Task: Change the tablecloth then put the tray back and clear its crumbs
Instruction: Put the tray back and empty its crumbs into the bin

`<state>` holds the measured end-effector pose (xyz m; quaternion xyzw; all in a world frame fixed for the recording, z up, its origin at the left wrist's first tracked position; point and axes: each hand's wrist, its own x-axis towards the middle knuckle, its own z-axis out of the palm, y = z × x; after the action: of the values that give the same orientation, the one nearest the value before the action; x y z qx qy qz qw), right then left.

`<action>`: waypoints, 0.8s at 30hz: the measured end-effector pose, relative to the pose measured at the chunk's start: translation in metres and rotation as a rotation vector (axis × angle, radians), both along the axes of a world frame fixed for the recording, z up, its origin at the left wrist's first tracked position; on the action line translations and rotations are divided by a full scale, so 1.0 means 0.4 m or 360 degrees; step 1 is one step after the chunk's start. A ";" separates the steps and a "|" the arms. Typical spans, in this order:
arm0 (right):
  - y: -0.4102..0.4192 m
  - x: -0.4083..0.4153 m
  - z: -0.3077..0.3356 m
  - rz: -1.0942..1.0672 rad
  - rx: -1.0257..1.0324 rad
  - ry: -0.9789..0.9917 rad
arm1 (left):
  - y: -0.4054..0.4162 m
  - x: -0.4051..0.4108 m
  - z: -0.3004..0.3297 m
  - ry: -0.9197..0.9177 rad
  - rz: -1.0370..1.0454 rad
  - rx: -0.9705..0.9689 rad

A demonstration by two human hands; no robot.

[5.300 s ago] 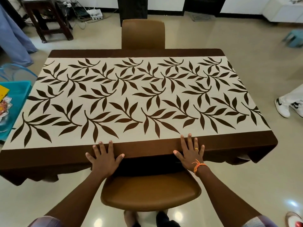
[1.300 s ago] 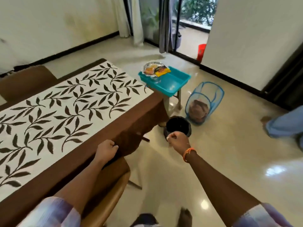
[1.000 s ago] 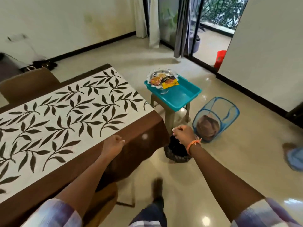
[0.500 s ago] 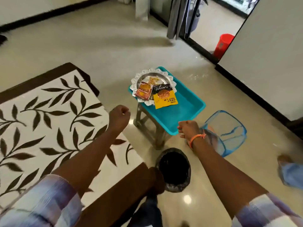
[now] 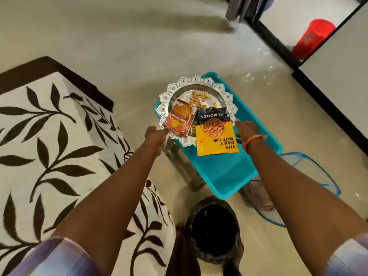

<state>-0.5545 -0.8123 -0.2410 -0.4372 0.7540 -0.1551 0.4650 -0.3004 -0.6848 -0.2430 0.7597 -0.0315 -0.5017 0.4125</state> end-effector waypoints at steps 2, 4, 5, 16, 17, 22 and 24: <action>-0.035 0.006 -0.028 0.0003 0.0109 -0.0149 | -0.025 0.008 -0.029 0.0051 0.0014 -0.0088; -0.058 0.011 -0.057 -0.0064 0.0099 -0.0319 | -0.032 0.006 -0.050 0.0081 -0.0007 -0.0131; -0.062 0.011 -0.077 -0.0125 0.0090 -0.0388 | -0.033 0.005 -0.061 0.0072 -0.0025 -0.0143; 0.032 -0.052 0.018 -0.0278 0.0165 -0.0699 | 0.058 -0.031 0.052 0.0059 -0.0103 -0.0319; 0.049 -0.058 0.054 -0.0241 0.0154 -0.0730 | 0.078 -0.032 0.085 0.0088 -0.0084 -0.0366; 0.167 -0.056 0.269 -0.0164 0.0025 -0.0934 | 0.211 -0.025 0.275 0.0207 -0.0099 -0.0574; 0.223 -0.049 0.350 -0.0143 -0.0028 -0.0979 | 0.280 -0.021 0.349 0.0141 -0.0113 -0.0648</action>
<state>-0.5742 -0.7229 -0.1011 -0.3399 0.5952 -0.3070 0.6603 -0.3089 -0.5729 -0.1035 0.6363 -0.1407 -0.5321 0.5405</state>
